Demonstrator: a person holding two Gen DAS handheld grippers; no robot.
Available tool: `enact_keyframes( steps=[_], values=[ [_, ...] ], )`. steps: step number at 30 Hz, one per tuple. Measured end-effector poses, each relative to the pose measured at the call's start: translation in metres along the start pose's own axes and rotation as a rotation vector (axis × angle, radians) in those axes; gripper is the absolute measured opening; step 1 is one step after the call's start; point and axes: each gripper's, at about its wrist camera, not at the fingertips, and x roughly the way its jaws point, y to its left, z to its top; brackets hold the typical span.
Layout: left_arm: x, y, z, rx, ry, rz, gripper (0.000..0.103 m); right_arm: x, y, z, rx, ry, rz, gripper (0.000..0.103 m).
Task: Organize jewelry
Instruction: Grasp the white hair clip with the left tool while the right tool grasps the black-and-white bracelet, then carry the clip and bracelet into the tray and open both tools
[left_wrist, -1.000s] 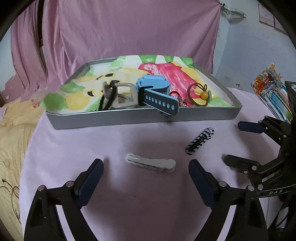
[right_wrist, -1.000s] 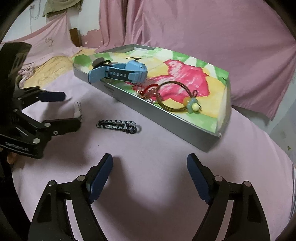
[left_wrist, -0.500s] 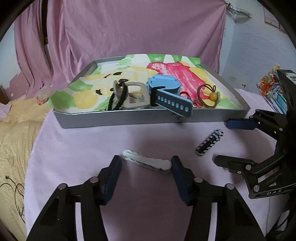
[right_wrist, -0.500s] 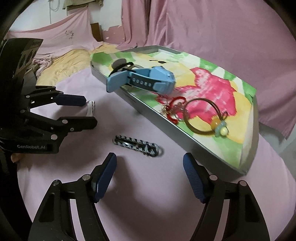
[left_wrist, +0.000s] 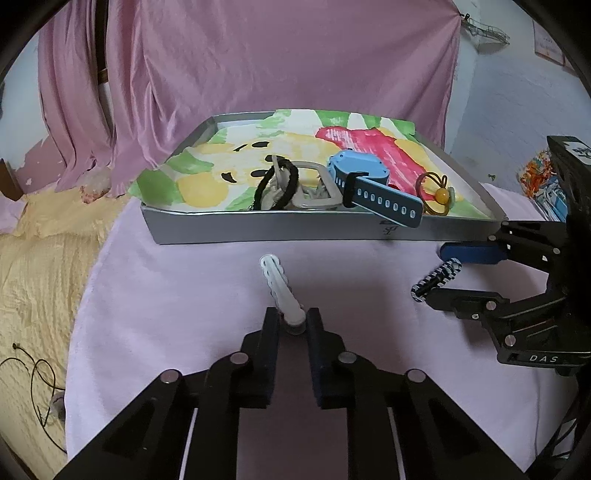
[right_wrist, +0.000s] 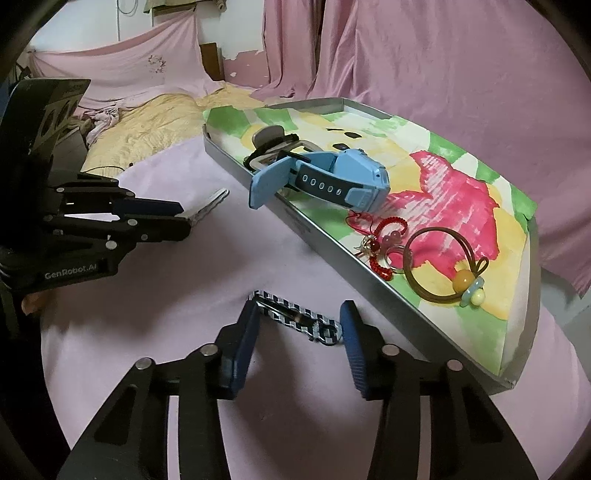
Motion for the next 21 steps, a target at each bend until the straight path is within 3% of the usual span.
enact_keyframes(
  steps=[4,10,21],
  values=[
    [-0.001,0.001,-0.002,0.001,-0.005,-0.007,0.012,-0.002,0.001,-0.003,0.028,0.002,0.011,0.024],
    [-0.004,-0.001,-0.006,0.004,-0.009,-0.029,0.012,-0.006,0.010,-0.009,0.083,-0.003,-0.008,0.014],
    [-0.012,-0.013,-0.017,0.032,-0.017,-0.070,0.012,-0.014,0.022,-0.022,0.199,-0.020,-0.033,0.014]
  ],
)
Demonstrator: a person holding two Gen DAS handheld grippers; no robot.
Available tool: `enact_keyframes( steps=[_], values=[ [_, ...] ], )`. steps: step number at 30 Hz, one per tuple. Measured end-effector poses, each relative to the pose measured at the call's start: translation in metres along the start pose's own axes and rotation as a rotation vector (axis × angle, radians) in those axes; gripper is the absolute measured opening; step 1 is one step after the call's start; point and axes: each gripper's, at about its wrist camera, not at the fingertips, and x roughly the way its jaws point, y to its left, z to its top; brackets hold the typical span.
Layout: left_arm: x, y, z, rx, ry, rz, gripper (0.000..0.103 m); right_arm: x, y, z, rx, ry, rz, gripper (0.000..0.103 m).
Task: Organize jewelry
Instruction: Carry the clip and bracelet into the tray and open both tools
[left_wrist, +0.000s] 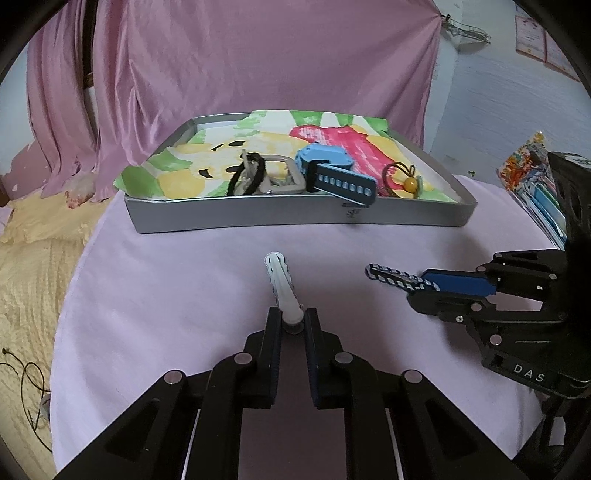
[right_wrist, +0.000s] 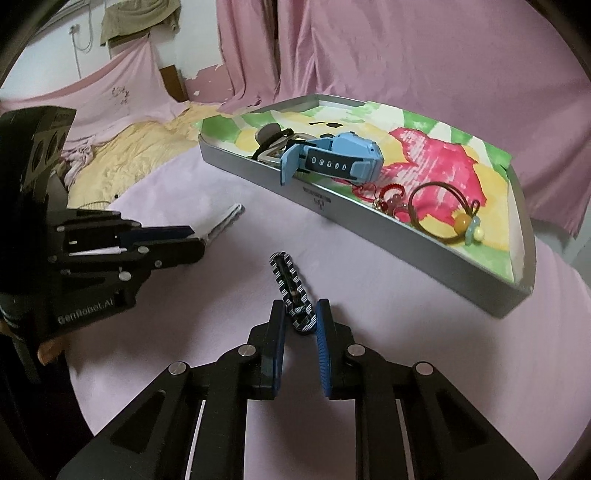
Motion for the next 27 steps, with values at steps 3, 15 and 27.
enact_keyframes(
  steps=[3,15,27],
  values=[
    [-0.002,-0.002,-0.002,-0.006,-0.004,-0.007,0.012,-0.003,0.000,-0.004,0.028,-0.009,0.002,0.014],
    [-0.017,-0.009,0.000,-0.030,-0.073,-0.014,0.011,-0.015,-0.009,-0.011,0.153,-0.096,0.019,0.014],
    [-0.028,-0.015,0.005,-0.021,-0.145,-0.059,0.011,-0.024,-0.014,-0.016,0.198,-0.158,0.022,0.014]
  ],
)
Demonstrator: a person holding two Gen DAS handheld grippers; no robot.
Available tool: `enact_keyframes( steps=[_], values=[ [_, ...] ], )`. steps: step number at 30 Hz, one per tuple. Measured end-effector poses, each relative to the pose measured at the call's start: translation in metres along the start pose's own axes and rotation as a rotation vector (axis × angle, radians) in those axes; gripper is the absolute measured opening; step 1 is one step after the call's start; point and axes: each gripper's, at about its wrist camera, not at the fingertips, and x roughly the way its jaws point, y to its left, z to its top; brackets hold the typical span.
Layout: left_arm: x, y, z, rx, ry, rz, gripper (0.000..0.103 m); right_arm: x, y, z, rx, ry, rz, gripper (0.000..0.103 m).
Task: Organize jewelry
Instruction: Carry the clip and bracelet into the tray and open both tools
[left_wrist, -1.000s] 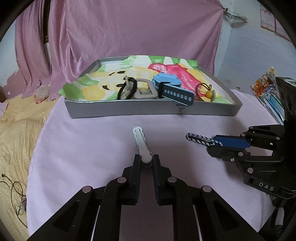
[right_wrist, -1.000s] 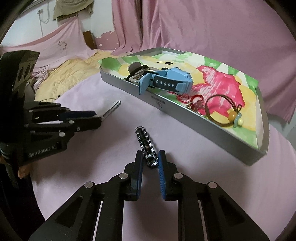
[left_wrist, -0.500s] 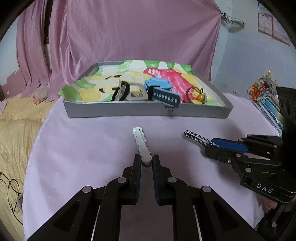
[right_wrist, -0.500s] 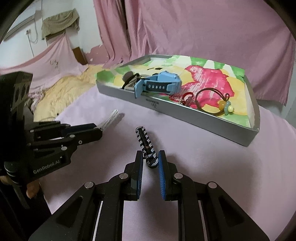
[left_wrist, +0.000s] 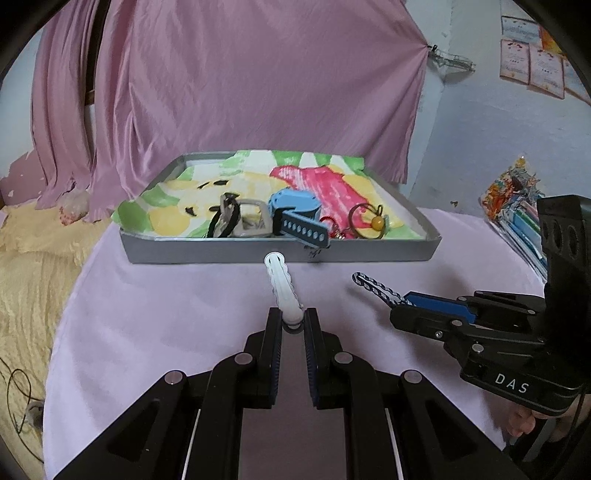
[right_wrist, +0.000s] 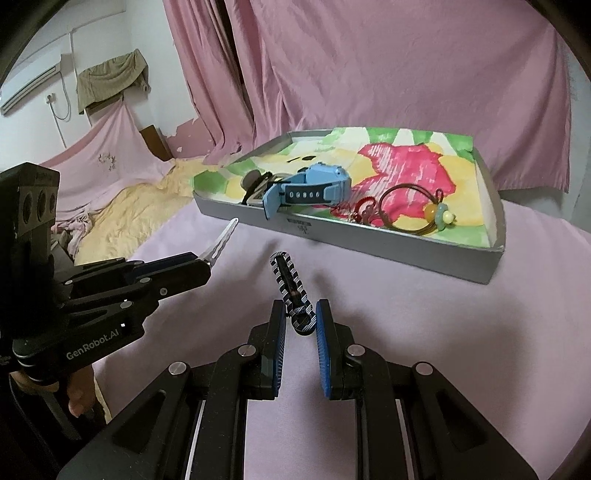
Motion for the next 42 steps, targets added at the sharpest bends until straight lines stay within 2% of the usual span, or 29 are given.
enact_keyframes(
  steps=[10,15,20,26,31,42],
  values=[
    [-0.009,-0.002,0.018,-0.015,-0.093,-0.029,0.011,-0.017,-0.016,0.021,0.020,-0.088,-0.038,0.014],
    [-0.005,-0.003,0.035,-0.032,-0.132,-0.033,0.011,-0.013,-0.028,0.038,0.038,-0.122,-0.059,0.014],
    [0.008,0.000,0.054,-0.041,-0.142,-0.025,0.011,-0.001,-0.041,0.057,0.029,-0.119,-0.103,0.014],
    [0.033,0.007,0.077,-0.048,-0.119,-0.011,0.011,0.018,-0.056,0.074,0.049,-0.107,-0.133,0.014],
    [0.063,0.018,0.092,-0.074,-0.047,0.021,0.011,0.038,-0.062,0.085,0.066,-0.098,-0.143,0.014],
    [0.098,0.018,0.098,-0.060,0.018,0.016,0.011,0.065,-0.079,0.083,0.132,-0.031,-0.175,0.014]
  ],
)
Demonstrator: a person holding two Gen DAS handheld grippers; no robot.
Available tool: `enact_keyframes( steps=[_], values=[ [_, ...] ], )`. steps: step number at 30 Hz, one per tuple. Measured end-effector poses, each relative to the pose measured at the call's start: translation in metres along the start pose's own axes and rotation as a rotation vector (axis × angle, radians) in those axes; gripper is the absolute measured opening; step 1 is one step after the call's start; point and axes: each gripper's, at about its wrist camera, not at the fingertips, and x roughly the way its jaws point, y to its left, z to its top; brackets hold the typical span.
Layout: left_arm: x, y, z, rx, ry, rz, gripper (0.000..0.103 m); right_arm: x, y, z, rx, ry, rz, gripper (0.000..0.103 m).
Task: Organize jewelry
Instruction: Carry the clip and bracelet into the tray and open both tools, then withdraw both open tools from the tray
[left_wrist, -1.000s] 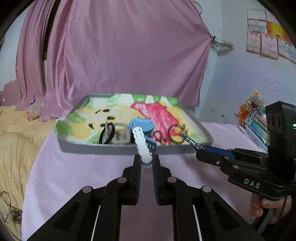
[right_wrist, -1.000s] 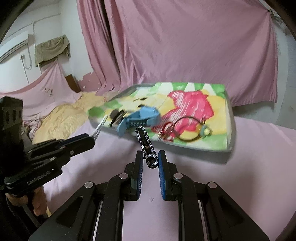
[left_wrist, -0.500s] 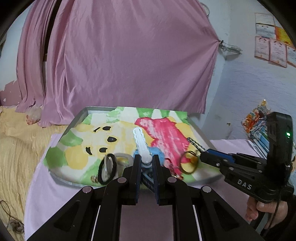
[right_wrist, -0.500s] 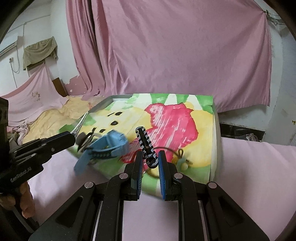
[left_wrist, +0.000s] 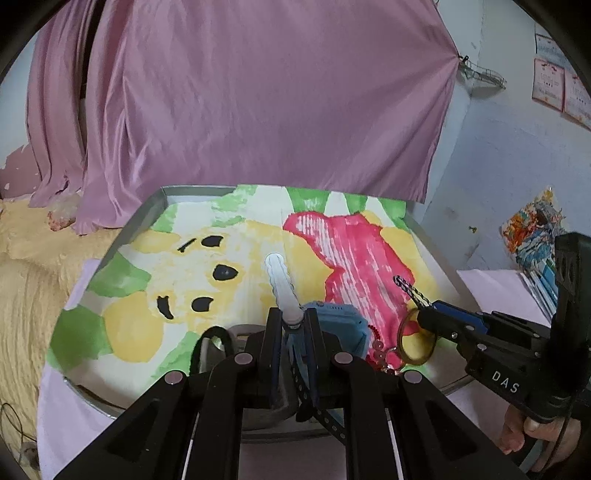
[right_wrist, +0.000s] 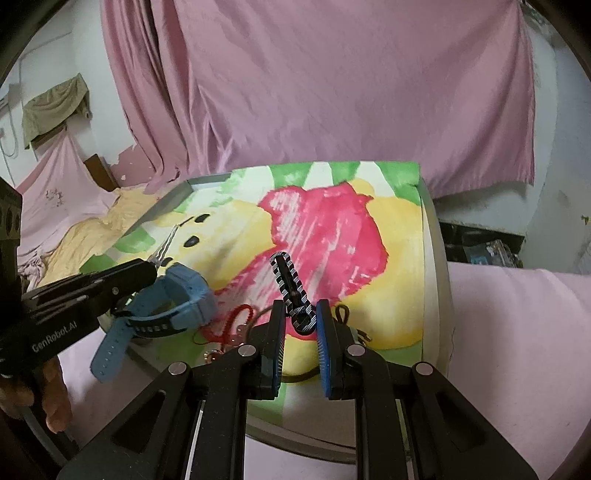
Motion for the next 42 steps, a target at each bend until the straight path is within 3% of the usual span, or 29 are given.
enact_keyframes(
  steps=[7,18,24,27,29,33,37,39,41,42],
  values=[
    [-0.001,-0.001,-0.001,0.010,-0.012,0.002,0.012,0.010,0.005,-0.003,-0.004,0.036,0.003,0.014],
    [0.003,0.001,-0.003,0.003,0.002,0.017,0.013,0.009,0.001,-0.003,0.023,0.025,-0.004,0.015],
    [0.002,0.002,-0.004,-0.003,-0.005,0.019,0.018,0.005,-0.001,-0.005,0.037,0.001,-0.004,0.018],
    [0.000,0.003,-0.005,-0.006,-0.015,0.015,0.029,0.001,-0.001,-0.005,0.034,-0.019,-0.007,0.029],
    [-0.004,0.003,-0.005,-0.013,-0.039,0.013,0.047,-0.003,0.000,-0.005,0.032,-0.039,-0.012,0.037],
    [-0.010,0.006,-0.005,-0.020,-0.079,0.021,0.050,-0.012,-0.002,-0.006,0.044,-0.090,-0.038,0.037],
    [-0.014,0.009,-0.005,-0.033,-0.109,0.031,0.062,-0.020,-0.004,-0.006,0.053,-0.134,-0.056,0.038],
    [-0.017,0.009,-0.006,-0.030,-0.125,0.037,0.066,-0.022,-0.005,-0.006,0.053,-0.148,-0.061,0.045],
    [-0.021,0.008,-0.008,-0.019,-0.150,0.072,0.080,-0.025,-0.005,-0.006,0.051,-0.161,-0.063,0.054],
    [-0.022,0.008,-0.009,-0.014,-0.162,0.089,0.082,-0.027,-0.005,-0.007,0.050,-0.169,-0.065,0.054]
  ],
)
